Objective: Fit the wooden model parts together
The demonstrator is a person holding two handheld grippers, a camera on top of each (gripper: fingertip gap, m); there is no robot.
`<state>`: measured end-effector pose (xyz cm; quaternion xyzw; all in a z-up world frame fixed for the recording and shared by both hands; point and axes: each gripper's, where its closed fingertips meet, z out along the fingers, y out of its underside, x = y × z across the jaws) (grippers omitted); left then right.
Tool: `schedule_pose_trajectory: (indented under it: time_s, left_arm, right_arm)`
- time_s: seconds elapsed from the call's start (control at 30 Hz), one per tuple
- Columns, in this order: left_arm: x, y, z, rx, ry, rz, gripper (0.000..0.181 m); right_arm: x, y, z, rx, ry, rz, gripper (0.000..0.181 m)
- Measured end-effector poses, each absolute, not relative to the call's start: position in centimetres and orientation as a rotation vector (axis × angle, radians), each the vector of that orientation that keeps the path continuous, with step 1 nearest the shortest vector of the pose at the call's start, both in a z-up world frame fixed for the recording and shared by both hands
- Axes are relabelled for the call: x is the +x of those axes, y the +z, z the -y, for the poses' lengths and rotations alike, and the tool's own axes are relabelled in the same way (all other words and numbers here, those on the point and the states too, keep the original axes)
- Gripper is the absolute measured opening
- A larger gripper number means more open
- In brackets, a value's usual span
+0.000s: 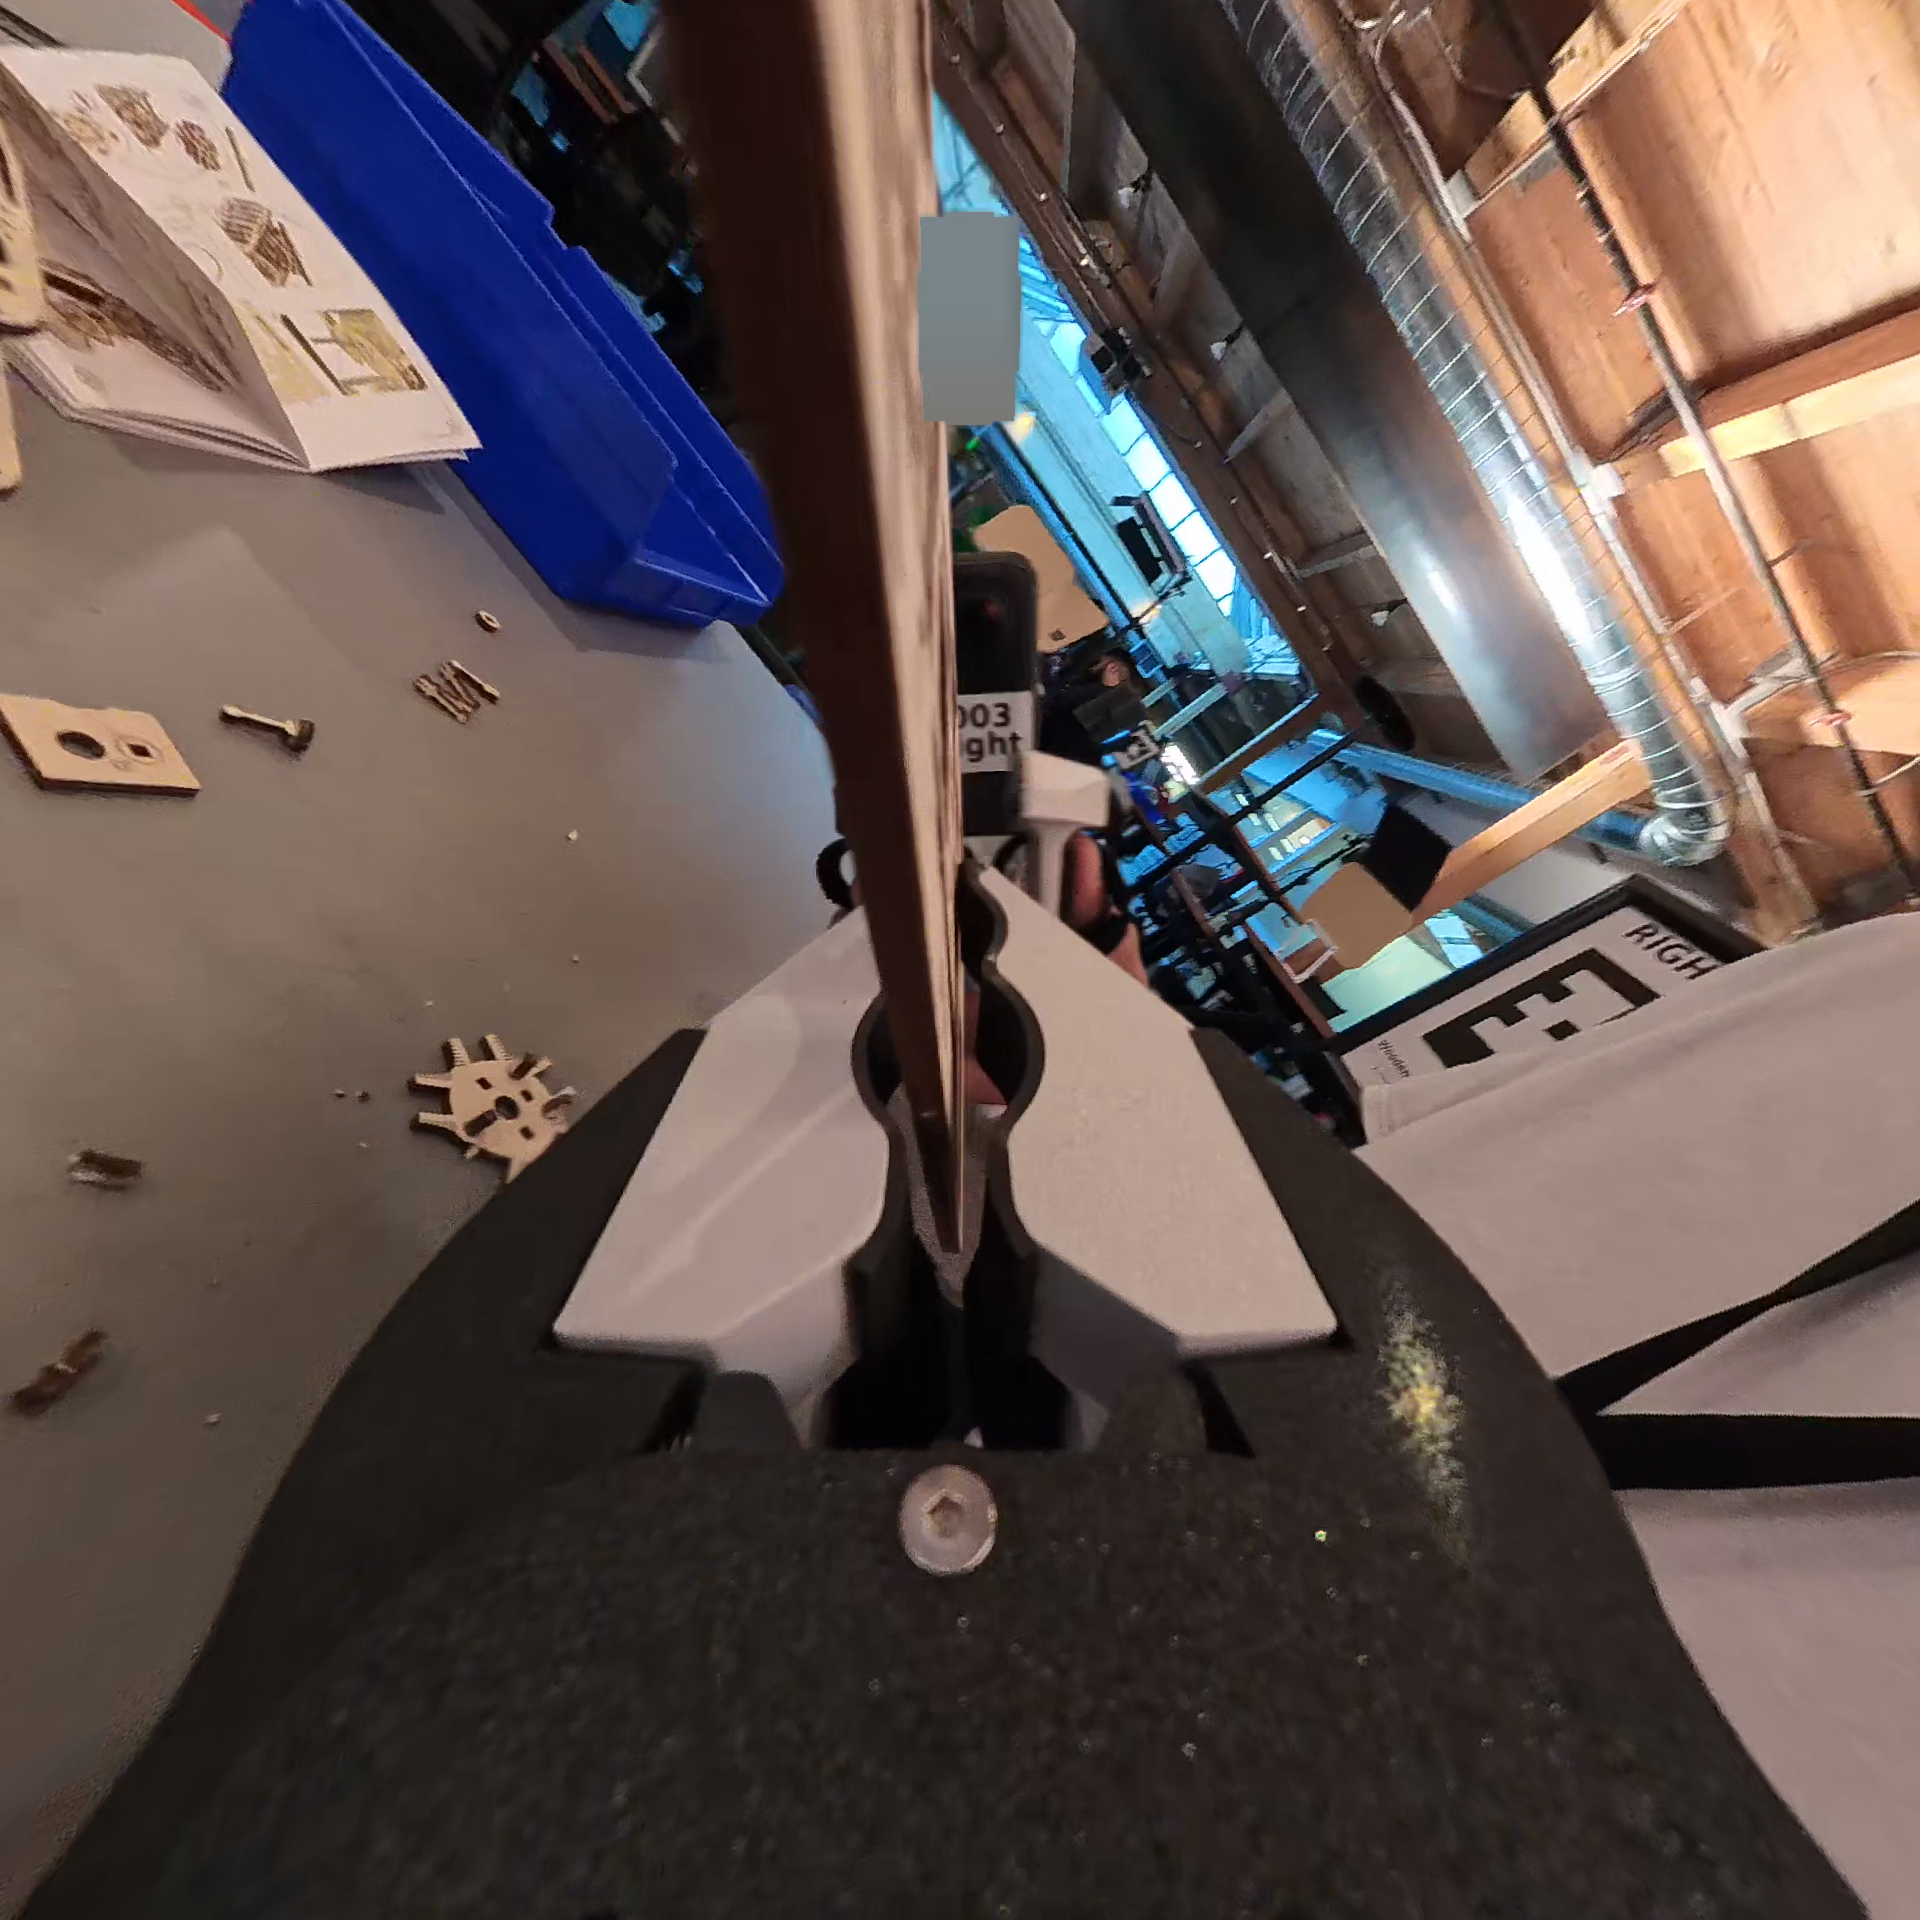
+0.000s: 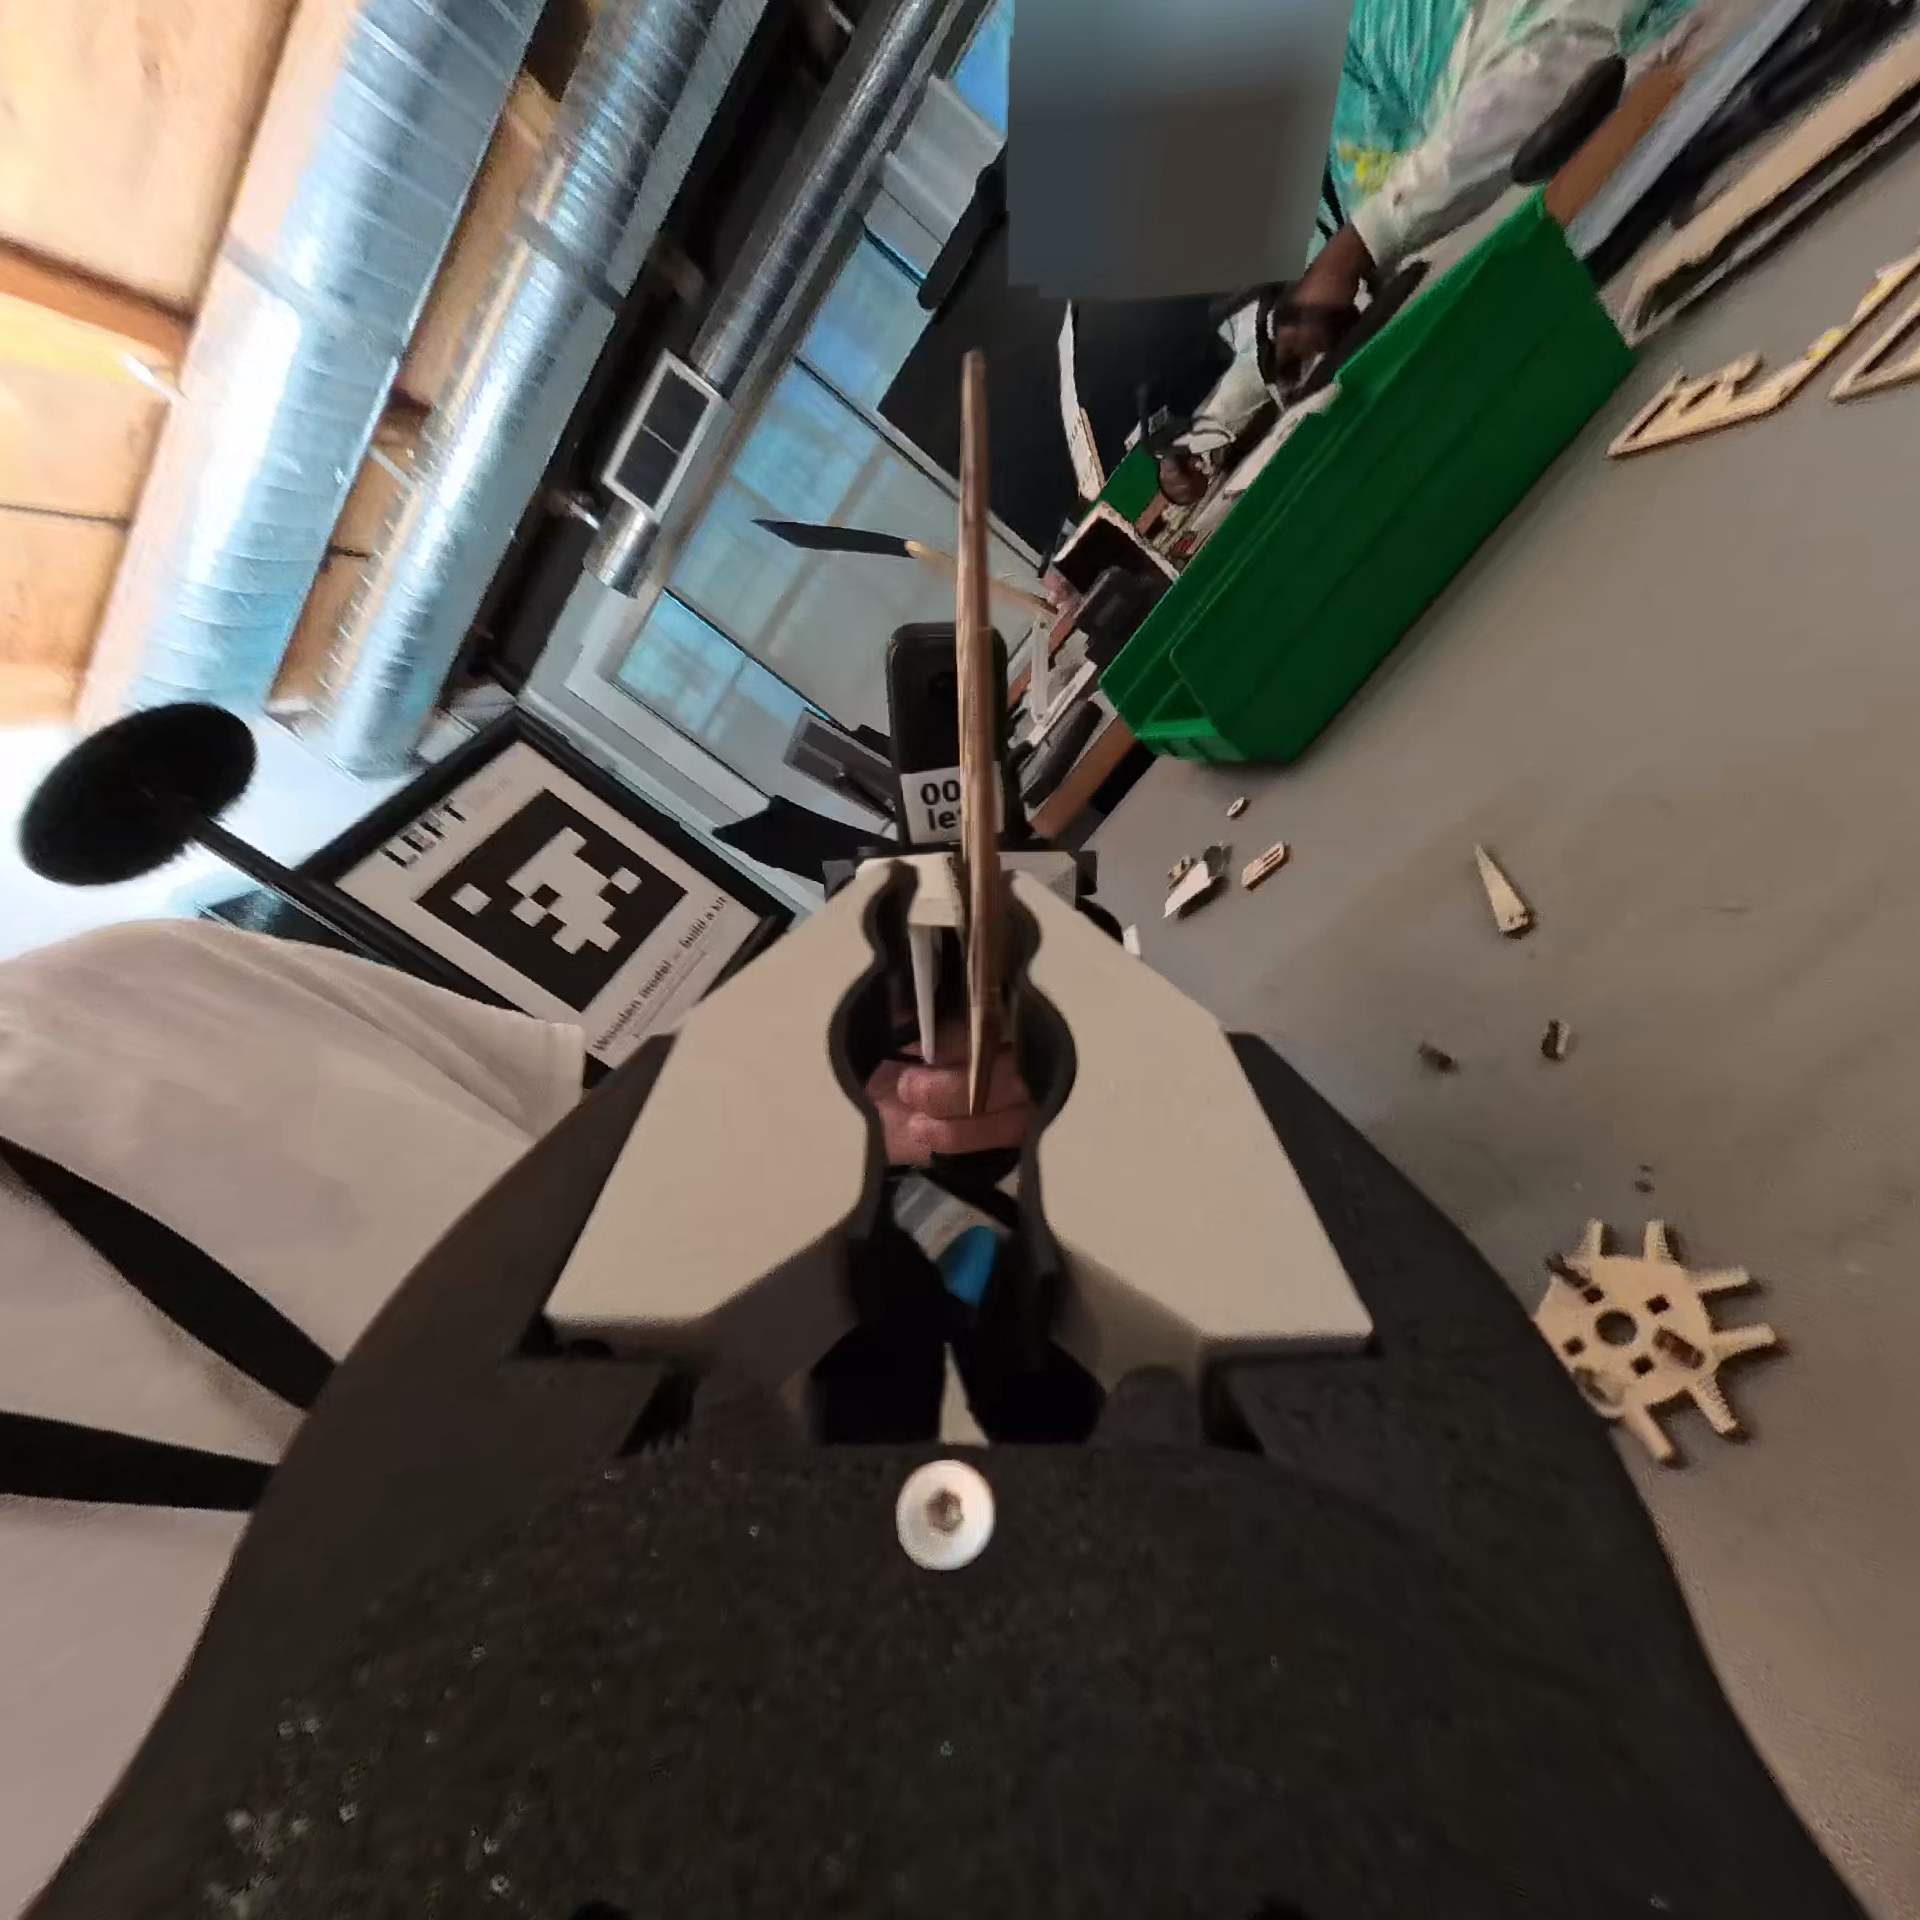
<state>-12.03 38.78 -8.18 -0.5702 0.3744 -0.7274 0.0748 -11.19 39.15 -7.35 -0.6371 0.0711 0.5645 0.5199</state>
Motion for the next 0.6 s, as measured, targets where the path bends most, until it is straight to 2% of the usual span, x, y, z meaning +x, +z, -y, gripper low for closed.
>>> schedule_pose_trajectory:
  time_s: [0.07,0.27,0.6]
  left_arm:
    - [-11.9,-8.5,-38.6,-1.731,-2.200,-1.124,0.000]
    - [-11.5,-8.8,-38.7,-1.737,-2.202,-1.078,0.000]
    - [-10.9,-9.1,-38.5,-1.705,-2.036,-1.123,0.000]
  right_arm:
    - [-11.2,-8.2,-39.4,-1.559,1.360,-0.201,0.002]
    - [-10.7,-8.3,-39.8,-1.536,1.307,-0.278,0.002]
    - [-9.8,-8.3,-39.9,-1.440,1.463,-0.456,0.006]
